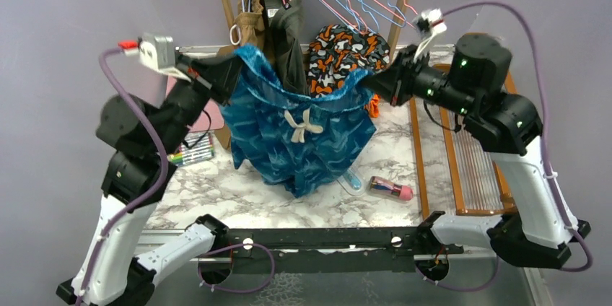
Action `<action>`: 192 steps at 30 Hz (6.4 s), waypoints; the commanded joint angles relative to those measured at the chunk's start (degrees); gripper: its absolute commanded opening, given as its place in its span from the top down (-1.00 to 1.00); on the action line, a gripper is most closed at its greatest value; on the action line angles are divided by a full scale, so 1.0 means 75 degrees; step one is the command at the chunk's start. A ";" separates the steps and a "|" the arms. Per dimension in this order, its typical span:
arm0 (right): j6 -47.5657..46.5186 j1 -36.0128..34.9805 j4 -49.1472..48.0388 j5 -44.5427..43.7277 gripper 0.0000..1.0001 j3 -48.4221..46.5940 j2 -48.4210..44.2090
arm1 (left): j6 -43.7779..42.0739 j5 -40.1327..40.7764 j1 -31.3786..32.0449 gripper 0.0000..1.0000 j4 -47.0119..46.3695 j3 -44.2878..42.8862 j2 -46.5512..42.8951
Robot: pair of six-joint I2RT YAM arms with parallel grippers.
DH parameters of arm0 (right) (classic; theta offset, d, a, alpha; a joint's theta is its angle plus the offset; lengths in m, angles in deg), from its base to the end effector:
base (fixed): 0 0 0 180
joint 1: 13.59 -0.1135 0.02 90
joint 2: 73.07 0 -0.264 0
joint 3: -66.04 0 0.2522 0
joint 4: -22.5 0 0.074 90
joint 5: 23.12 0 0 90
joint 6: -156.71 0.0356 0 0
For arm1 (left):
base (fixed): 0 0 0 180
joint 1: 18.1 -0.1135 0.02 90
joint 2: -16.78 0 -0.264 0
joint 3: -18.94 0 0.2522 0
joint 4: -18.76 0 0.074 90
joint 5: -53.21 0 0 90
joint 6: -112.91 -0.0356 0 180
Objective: Place the shorts on the hanger
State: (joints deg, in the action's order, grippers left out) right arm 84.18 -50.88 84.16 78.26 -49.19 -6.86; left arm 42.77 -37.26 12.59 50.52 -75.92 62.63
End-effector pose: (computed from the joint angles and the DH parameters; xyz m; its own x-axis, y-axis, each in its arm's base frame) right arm 0.1431 0.1178 0.5216 -0.3904 0.0727 -0.9178 -0.6604 0.6725 0.3341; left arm 0.0912 -0.0545 0.5258 0.0642 -0.4331 -0.8990 0.5730 0.7536 -0.3222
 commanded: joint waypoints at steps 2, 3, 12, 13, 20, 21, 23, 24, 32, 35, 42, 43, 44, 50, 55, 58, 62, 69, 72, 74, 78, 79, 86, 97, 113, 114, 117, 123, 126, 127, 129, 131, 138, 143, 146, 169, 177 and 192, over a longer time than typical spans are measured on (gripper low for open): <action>-0.0168 -0.0123 -0.0687 0.1057 0.98 -0.2787 0.0014 | -0.0151 -0.1221 -0.0007 1.00 -0.0802 -0.2795 0.0932; -0.0095 -0.0124 -0.0994 0.1414 0.98 -0.2782 -0.0108 | -0.0091 -0.1419 0.0012 1.00 -0.0973 -0.2995 0.0945; 0.0479 -0.0124 -0.2768 0.2777 0.99 -0.1206 -0.1494 | 0.0165 -0.1848 0.0008 1.00 -0.1797 -0.1823 -0.0177; 0.0517 -0.0124 -0.2953 0.3218 0.99 -0.1251 -0.1568 | 0.0165 -0.1987 0.0008 1.00 -0.1888 -0.1826 -0.0264; 0.0170 -0.0121 -0.3158 0.2835 0.99 -0.0998 -0.1916 | 0.0326 -0.2441 0.0006 1.00 -0.2492 -0.1812 -0.0335; 0.0162 -0.0123 -0.3089 0.2609 0.99 -0.0855 -0.1880 | 0.0293 -0.2332 0.0008 1.00 -0.2450 -0.1674 -0.0326; 0.0205 -0.0122 -0.3010 0.2315 0.98 -0.0533 -0.1847 | 0.0297 -0.2172 0.0008 1.00 -0.2311 -0.1404 -0.0290; 0.0221 -0.0124 -0.2994 0.2240 0.99 -0.0407 -0.1824 | 0.0325 -0.2180 0.0003 1.00 -0.2296 -0.1305 -0.0289; 0.0052 -0.0124 -0.3146 0.2925 0.99 -0.1132 -0.1478 | 0.0190 -0.2215 0.0008 1.00 -0.2451 -0.1568 -0.0023; -0.0022 -0.0124 -0.3121 0.2250 0.98 -0.0412 -0.1639 | 0.0177 -0.2071 0.0008 1.00 -0.2471 -0.0941 -0.0171; -0.0201 -0.0121 -0.2625 0.0163 0.99 0.1814 -0.2093 | 0.0356 -0.1149 0.0008 1.00 -0.1639 0.1402 -0.0930; -0.0218 -0.0121 -0.2569 0.0050 0.98 0.2122 -0.2148 | 0.0433 -0.1026 0.0008 1.00 -0.1527 0.1719 -0.1069; -0.0220 -0.0118 -0.2562 -0.0038 0.99 0.2462 -0.2222 | 0.0530 -0.0879 0.0008 1.00 -0.1443 0.2106 -0.1212; 0.0274 -0.0122 -0.2962 -0.0460 0.98 0.4679 -0.2624 | 0.1169 0.0408 0.0008 1.00 -0.0753 0.3879 -0.1916; 0.0650 -0.0117 -0.3345 -0.0920 0.98 0.5890 -0.2587 | 0.1468 0.1124 0.0014 1.00 -0.0242 0.4669 -0.1869; 0.0827 -0.0124 -0.3577 -0.1085 0.98 0.6469 -0.2528 | 0.1708 0.1276 0.0008 1.00 -0.0184 0.5106 -0.1805; 0.1165 -0.0123 -0.3931 -0.1212 0.99 0.7268 -0.2386 | 0.2167 0.1387 0.0008 1.00 -0.0257 0.5809 -0.1674; 0.2112 -0.0124 -0.4367 -0.1394 0.99 0.8368 -0.1838 | 0.3080 0.1480 0.0008 1.00 -0.0370 0.6906 -0.0924; 0.2432 -0.0124 -0.4603 -0.1408 0.99 0.8813 -0.1626 | 0.3404 0.1475 0.0010 1.00 -0.0487 0.7263 -0.0531; 0.2560 -0.0124 -0.4731 -0.1371 0.99 0.9053 -0.1402 | 0.3578 0.1438 0.0003 1.00 -0.0645 0.7464 -0.0240; 0.2745 -0.0124 -0.5027 -0.1206 0.99 0.9361 -0.0815 | 0.3796 0.1341 0.0008 1.00 -0.1086 0.7716 0.0481; 0.2793 -0.0124 -0.5098 -0.1197 0.99 0.9402 -0.0679 | 0.3803 0.1325 0.0008 1.00 -0.1166 0.7710 0.0722; 0.3180 -0.0124 -0.5140 -0.1593 0.99 0.9340 -0.0409 | 0.3782 0.1516 0.0008 1.00 -0.1080 0.7154 0.1500; 0.3776 -0.0095 -0.4324 -0.2762 0.99 0.9027 0.0010 | 0.3749 0.2399 -0.0002 1.00 -0.0694 0.6972 0.1305; 0.3739 0.0071 -0.3977 -0.3003 0.99 0.9156 -0.0318 | 0.3569 0.2764 -0.0015 1.00 -0.0267 0.7010 0.0846; 0.3750 0.0071 -0.4060 -0.2910 0.99 0.9245 -0.0288 | 0.3620 0.2653 -0.0014 1.00 -0.0381 0.7137 0.0874; 0.3606 0.0066 -0.4334 -0.2487 0.99 0.9438 -0.0189 | 0.3639 0.2281 -0.0015 1.00 -0.0778 0.7444 0.0964; 0.3421 0.0063 -0.4517 -0.1970 0.95 0.9516 -0.0177 | 0.3546 0.1963 -0.0012 0.94 -0.0874 0.7408 0.1151; 0.3386 0.0063 -0.4312 -0.2055 0.79 0.9444 -0.0238 | 0.3496 0.1917 -0.0012 0.60 -0.0821 0.7370 0.1112; 0.3353 0.0063 -0.4277 -0.2075 0.71 0.9446 -0.0289 | 0.3493 0.1904 -0.0015 0.51 -0.0793 0.7373 0.1080; 0.3315 0.0063 -0.4235 -0.2087 0.51 0.9468 -0.0405 | 0.3503 0.1871 -0.0014 0.37 -0.0738 0.7372 0.1012; 0.3263 0.0062 -0.4193 -0.2085 0.33 0.9475 -0.0512 | 0.3511 0.1857 -0.0008 0.27 -0.0686 0.7386 0.0928; 0.3226 0.0063 -0.3984 -0.2023 0.11 0.9406 -0.0744 | 0.3528 0.1775 -0.0005 -0.04 -0.0482 0.7315 0.0727; 0.3193 0.0063 -0.3829 -0.1933 0.04 0.9359 -0.1025 | 0.3516 0.1706 -0.0006 -0.34 -0.0217 0.7182 0.0579; 0.3178 0.0063 -0.3788 -0.1809 0.02 0.9369 -0.1152 | 0.3496 0.1676 -0.0014 -0.45 -0.0071 0.7126 0.0441; 0.1763 0.0065 -0.3464 -0.0833 -0.25 0.8119 -0.2131 | 0.2598 0.2364 -0.0013 -0.98 0.1400 0.5484 -0.0311; -0.0010 0.0063 -0.3367 -0.1218 -0.24 0.6276 -0.2575 | 0.0736 0.3256 -0.0006 -0.98 0.1197 0.5093 -0.1110; -0.0653 0.0117 -0.3692 -0.2842 -0.14 0.0736 0.1000 | -0.0292 0.2362 -0.0014 -0.98 -0.0117 0.6073 -0.2410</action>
State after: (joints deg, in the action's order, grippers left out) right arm 79.68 -50.60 56.56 63.18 -38.59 -2.62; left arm 42.79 -17.40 12.70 52.55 -30.83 45.86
